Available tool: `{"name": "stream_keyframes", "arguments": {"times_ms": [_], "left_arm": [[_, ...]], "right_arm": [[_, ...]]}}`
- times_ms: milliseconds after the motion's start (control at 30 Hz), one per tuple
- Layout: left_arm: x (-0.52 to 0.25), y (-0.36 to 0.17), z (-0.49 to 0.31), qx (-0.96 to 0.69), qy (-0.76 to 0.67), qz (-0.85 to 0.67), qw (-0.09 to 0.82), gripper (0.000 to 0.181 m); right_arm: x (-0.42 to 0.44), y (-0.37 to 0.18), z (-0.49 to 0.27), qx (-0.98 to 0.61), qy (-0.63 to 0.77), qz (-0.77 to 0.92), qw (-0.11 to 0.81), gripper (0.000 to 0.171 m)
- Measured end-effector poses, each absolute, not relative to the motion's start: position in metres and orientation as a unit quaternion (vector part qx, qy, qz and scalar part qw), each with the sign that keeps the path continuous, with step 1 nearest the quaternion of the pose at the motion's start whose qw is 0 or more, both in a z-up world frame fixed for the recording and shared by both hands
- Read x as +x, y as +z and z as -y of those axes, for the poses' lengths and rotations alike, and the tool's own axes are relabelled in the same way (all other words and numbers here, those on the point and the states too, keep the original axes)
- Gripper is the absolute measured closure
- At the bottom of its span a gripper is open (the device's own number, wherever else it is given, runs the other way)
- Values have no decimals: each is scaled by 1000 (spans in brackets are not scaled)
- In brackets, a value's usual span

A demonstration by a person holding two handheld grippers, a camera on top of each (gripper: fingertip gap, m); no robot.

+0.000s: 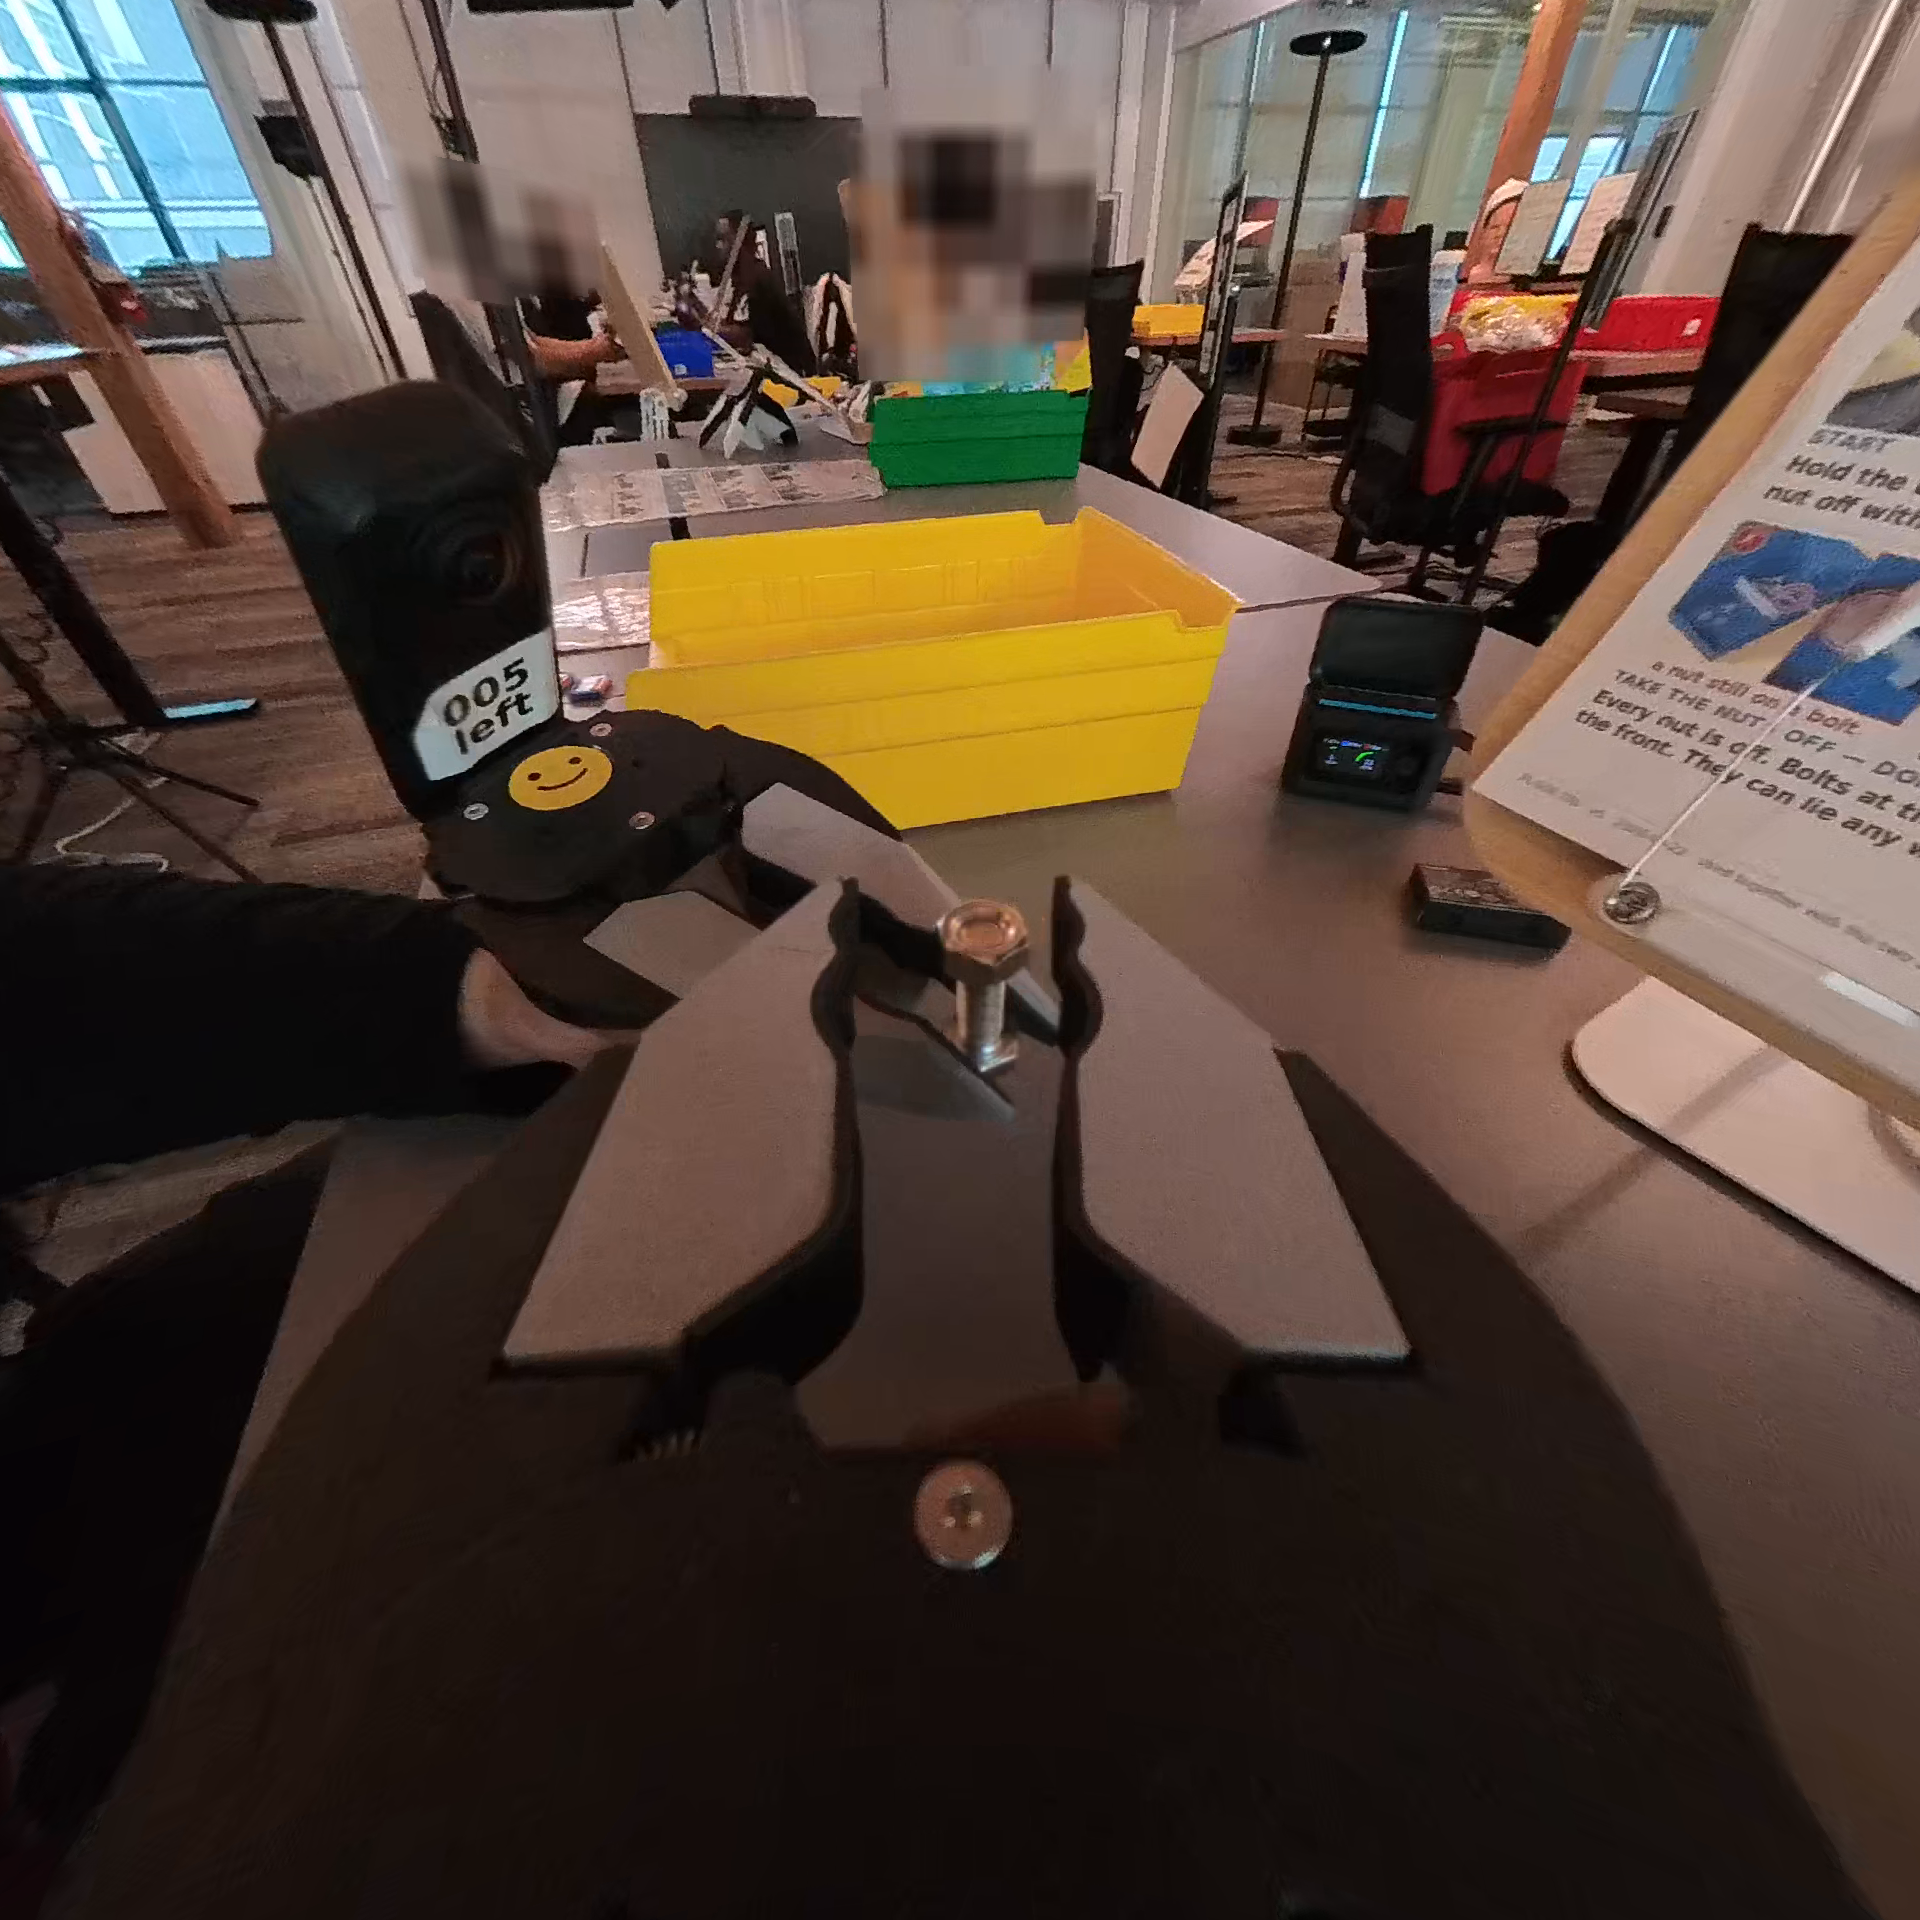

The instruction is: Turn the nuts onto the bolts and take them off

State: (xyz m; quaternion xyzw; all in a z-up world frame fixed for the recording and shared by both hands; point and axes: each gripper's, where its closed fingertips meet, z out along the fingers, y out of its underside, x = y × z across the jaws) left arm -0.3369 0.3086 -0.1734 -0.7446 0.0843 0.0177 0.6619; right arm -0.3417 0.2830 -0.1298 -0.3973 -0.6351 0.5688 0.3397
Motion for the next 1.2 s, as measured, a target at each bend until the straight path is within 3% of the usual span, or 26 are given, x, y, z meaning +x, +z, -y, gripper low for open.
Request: {"name": "stream_keyframes", "arguments": {"times_ms": [500,700,933,1200], "left_arm": [[-331,-176,-311,-749,23,-95,656,165],[-349,-173,-308,-747,23,-53,663,165],[-324,-178,-312,-750,18,-105,652,165],[-352,-176,-309,-753,25,-41,657,165]], "right_arm": [[-348,-144,-276,-396,533,661,350,133],[-341,-141,-286,-403,545,649,345,140],[-349,-148,-271,-395,537,663,340,136],[-343,-142,-286,-404,536,648,360,140]]}}
